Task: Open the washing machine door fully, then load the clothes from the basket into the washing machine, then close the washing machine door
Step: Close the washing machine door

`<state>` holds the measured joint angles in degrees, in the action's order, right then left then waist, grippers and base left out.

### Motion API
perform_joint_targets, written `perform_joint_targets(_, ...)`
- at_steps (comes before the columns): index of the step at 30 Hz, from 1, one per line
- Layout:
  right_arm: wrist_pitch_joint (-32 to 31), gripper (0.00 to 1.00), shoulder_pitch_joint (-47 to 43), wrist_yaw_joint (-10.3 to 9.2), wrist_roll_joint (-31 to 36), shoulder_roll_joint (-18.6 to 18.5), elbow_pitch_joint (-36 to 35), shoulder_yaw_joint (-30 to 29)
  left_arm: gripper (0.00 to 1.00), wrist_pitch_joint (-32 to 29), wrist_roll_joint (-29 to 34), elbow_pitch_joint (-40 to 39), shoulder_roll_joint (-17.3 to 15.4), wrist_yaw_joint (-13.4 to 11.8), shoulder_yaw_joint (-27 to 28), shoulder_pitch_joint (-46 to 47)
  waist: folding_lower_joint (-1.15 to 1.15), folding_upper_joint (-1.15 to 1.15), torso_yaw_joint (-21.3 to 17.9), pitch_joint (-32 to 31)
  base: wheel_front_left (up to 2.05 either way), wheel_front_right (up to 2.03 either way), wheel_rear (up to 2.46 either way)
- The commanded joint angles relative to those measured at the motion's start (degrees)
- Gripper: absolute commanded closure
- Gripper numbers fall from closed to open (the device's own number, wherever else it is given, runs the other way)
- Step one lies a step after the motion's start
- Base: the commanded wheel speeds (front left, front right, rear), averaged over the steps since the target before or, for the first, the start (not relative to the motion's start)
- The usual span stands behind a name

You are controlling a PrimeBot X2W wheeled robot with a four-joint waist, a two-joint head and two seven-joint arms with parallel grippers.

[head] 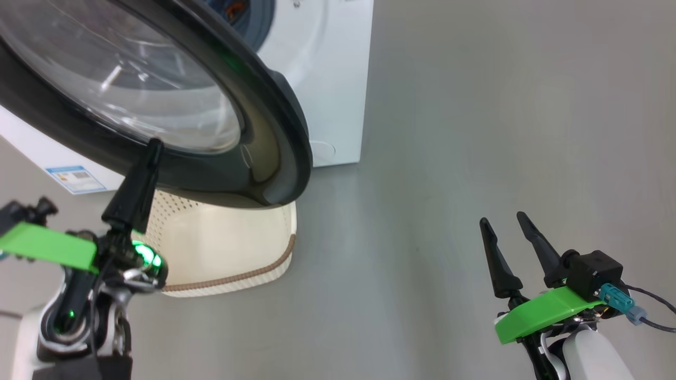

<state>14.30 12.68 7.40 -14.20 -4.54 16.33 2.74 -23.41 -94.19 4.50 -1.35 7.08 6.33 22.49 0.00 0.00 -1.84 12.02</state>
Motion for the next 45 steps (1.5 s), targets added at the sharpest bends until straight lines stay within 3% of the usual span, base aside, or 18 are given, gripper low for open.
perform_joint_targets(1,0.7,0.00,-0.4,0.09,0.0,-0.3,-1.2,1.2,1.00,1.0,0.4,-2.0,-1.5,0.4,1.8,-0.9,0.00,0.00,0.7,-1.5,0.00,0.00,0.00)
perform_joint_targets(3,0.7,0.00,-0.6,0.09,0.0,-0.4,-1.2,1.1,1.00,2.2,1.4,-2.6,-1.5,0.4,2.0,-2.0,0.00,0.00,0.8,-1.9,0.00,0.00,0.00)
perform_joint_targets(4,0.7,0.00,-0.8,0.09,0.1,-0.5,-1.3,1.1,0.93,3.1,2.1,-3.0,-1.5,0.4,2.2,-2.4,0.00,0.00,0.8,-2.0,0.00,0.00,0.00)
perform_joint_targets(5,0.7,0.00,-1.0,0.09,0.2,-0.6,-1.3,1.1,0.71,3.7,2.5,-3.4,-1.5,0.4,2.3,-2.8,0.00,0.00,0.9,-2.1,0.00,0.00,0.00)
perform_joint_targets(8,0.7,0.00,-1.4,0.09,0.3,-0.7,-1.3,1.0,0.49,5.1,3.7,-4.6,-1.5,0.4,2.1,-4.0,0.00,0.00,1.0,-2.6,0.00,0.00,0.00)
perform_joint_targets(9,0.7,0.00,-1.5,0.09,0.3,-0.7,-1.3,0.9,0.31,5.6,4.4,-4.9,-1.5,0.4,2.1,-4.4,0.00,0.00,1.1,-2.7,0.00,0.00,0.00)
perform_joint_targets(10,0.7,0.00,-1.6,0.09,0.4,-0.8,-1.3,0.9,0.21,6.1,5.3,-5.2,-1.7,0.4,2.0,-4.8,0.00,0.00,1.1,-2.8,0.00,0.00,0.00)
perform_joint_targets(13,0.7,0.00,-1.9,0.09,0.5,-0.8,-1.3,0.9,0.00,7.9,7.0,-6.0,-1.9,0.4,1.9,-5.6,0.00,0.00,1.3,-3.2,0.00,0.00,0.00)
perform_joint_targets(23,0.7,0.00,-2.6,0.09,0.5,-1.0,-1.6,1.0,0.00,18.6,18.6,-7.8,-7.7,0.4,-3.4,-8.2,0.00,0.00,1.7,-4.4,0.00,0.00,0.00)
perform_joint_targets(32,0.7,0.00,-3.1,0.09,0.6,-1.1,-2.0,1.0,0.00,36.1,37.0,-3.1,-18.2,0.4,-13.6,-10.1,0.00,0.00,2.0,-4.8,0.00,0.00,0.00)
perform_joint_targets(34,0.7,0.00,-3.2,0.09,0.6,-1.1,-2.0,1.0,0.00,37.0,38.4,-2.1,-18.3,0.4,-13.9,-10.0,0.00,0.00,2.0,-4.8,0.00,0.00,0.00)
perform_joint_targets(39,0.7,0.00,-3.4,0.09,0.5,-1.2,-2.1,1.0,0.00,38.3,50.6,1.8,-18.8,-0.2,-12.8,-9.9,0.00,0.00,2.1,-5.0,0.00,0.00,0.00)
perform_joint_targets(45,0.7,0.00,-3.5,0.09,0.8,-1.3,-2.4,0.8,0.00,38.4,63.2,1.7,-17.1,-1.7,-8.7,-11.4,0.00,0.00,2.1,-5.0,0.00,0.00,0.00)
